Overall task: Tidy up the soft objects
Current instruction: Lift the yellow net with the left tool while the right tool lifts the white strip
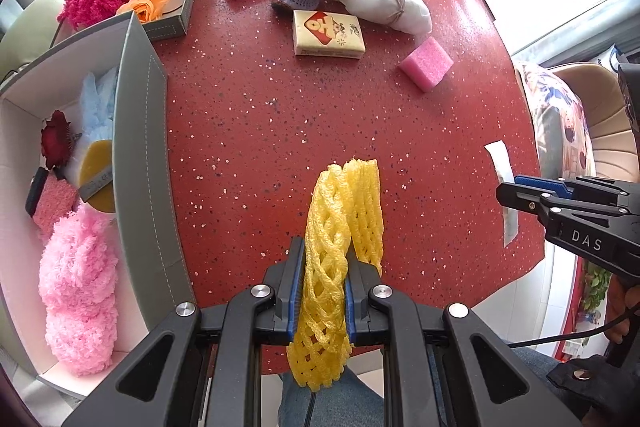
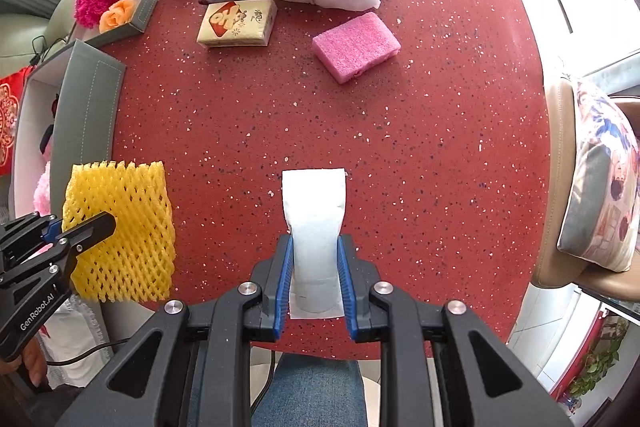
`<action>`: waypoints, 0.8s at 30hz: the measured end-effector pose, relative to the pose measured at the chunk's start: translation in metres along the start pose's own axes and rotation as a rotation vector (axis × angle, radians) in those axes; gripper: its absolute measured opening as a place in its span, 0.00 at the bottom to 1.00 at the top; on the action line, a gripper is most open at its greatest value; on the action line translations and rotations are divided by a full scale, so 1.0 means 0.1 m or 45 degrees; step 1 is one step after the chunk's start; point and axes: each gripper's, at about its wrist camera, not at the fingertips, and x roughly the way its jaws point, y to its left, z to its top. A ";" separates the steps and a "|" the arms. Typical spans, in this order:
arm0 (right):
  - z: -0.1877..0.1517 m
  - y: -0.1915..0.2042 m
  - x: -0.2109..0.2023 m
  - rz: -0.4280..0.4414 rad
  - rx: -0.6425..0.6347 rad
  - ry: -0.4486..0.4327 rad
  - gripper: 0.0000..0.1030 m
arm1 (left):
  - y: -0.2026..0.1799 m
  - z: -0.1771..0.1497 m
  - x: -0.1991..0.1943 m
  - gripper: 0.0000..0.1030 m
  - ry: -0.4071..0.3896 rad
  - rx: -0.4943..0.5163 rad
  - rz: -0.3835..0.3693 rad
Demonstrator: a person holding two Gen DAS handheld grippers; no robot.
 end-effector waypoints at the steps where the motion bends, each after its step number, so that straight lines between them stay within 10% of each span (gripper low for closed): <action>1: 0.00 0.01 -0.01 -0.002 -0.002 -0.003 0.23 | 0.00 0.00 -0.01 0.18 -0.004 -0.001 0.000; 24: 0.17 0.21 -0.25 -0.076 -0.079 -0.051 0.23 | 0.23 0.07 -0.29 0.18 -0.191 -0.072 -0.024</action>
